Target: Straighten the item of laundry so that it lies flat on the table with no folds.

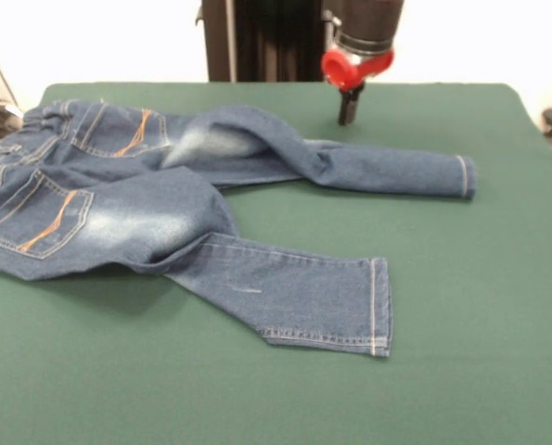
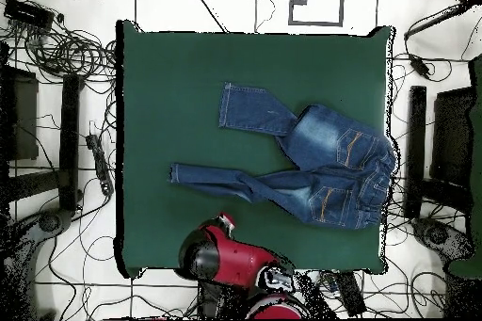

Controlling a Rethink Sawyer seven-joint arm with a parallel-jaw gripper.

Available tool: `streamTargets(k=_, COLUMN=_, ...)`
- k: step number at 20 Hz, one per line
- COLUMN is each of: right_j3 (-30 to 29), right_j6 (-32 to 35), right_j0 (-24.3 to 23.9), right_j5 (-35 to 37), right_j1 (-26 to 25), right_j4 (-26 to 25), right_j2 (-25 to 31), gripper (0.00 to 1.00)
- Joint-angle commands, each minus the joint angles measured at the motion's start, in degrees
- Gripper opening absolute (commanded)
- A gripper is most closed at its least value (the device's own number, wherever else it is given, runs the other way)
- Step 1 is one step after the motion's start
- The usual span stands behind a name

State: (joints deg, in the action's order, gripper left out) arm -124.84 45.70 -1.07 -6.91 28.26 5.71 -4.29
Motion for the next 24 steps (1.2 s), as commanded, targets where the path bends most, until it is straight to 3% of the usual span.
streamTargets(k=1, right_j3=6.6, right_j6=16.16, right_j0=2.82, right_j5=6.05, right_j1=-1.67, right_j4=5.22, right_j2=4.59, gripper=0.0)
streamTargets(k=6, right_j3=6.81, right_j6=15.92, right_j0=3.16, right_j5=6.73, right_j1=-0.39, right_j4=4.84, right_j2=5.61, gripper=0.0)
streamTargets(k=15, right_j3=12.27, right_j6=13.35, right_j0=5.32, right_j5=16.8, right_j1=2.57, right_j4=4.77, right_j2=3.67, gripper=0.0)
streamTargets(k=20, right_j3=14.62, right_j6=12.44, right_j0=4.77, right_j5=17.78, right_j1=1.78, right_j4=3.21, right_j2=4.98, gripper=0.0)
streamTargets(k=24, right_j3=19.41, right_j6=10.98, right_j0=6.32, right_j5=23.17, right_j1=0.82, right_j4=2.38, right_j2=4.1, gripper=0.0)
